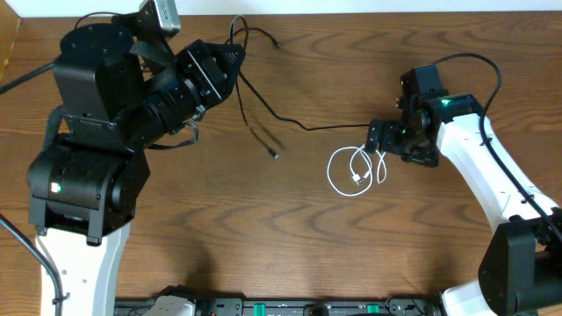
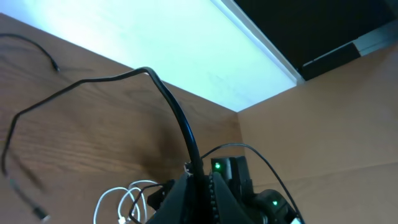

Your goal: Untangle cables

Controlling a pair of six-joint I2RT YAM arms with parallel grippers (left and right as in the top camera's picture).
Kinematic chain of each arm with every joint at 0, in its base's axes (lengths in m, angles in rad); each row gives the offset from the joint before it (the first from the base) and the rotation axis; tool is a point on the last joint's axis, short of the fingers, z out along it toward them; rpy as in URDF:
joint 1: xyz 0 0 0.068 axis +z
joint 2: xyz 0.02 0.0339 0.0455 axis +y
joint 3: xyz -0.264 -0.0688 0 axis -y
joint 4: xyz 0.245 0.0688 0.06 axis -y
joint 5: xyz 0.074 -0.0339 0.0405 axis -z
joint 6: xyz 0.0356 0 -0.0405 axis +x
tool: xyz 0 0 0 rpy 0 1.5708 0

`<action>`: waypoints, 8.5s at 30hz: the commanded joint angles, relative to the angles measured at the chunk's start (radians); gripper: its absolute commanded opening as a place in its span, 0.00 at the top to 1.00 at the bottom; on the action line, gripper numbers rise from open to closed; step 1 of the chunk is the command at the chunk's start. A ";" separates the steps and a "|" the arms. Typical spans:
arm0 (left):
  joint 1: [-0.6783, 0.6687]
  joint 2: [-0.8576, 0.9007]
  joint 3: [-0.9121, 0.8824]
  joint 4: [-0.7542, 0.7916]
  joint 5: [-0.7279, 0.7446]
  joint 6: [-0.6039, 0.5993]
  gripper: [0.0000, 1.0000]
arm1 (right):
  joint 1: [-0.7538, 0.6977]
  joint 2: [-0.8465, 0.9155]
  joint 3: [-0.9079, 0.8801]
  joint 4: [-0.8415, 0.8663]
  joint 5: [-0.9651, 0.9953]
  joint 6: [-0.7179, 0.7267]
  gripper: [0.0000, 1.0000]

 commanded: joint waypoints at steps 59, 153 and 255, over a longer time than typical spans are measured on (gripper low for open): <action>-0.207 0.077 0.008 -0.306 0.355 0.328 0.93 | 0.074 -0.513 0.029 0.209 -0.634 -0.671 0.13; -0.247 0.077 0.008 -0.249 -0.088 0.444 0.29 | 0.098 -0.496 0.029 0.339 -0.743 -0.352 0.99; -0.247 0.149 0.008 -0.239 -0.009 -0.906 0.29 | 0.167 -0.496 0.029 0.598 -0.726 -0.191 0.99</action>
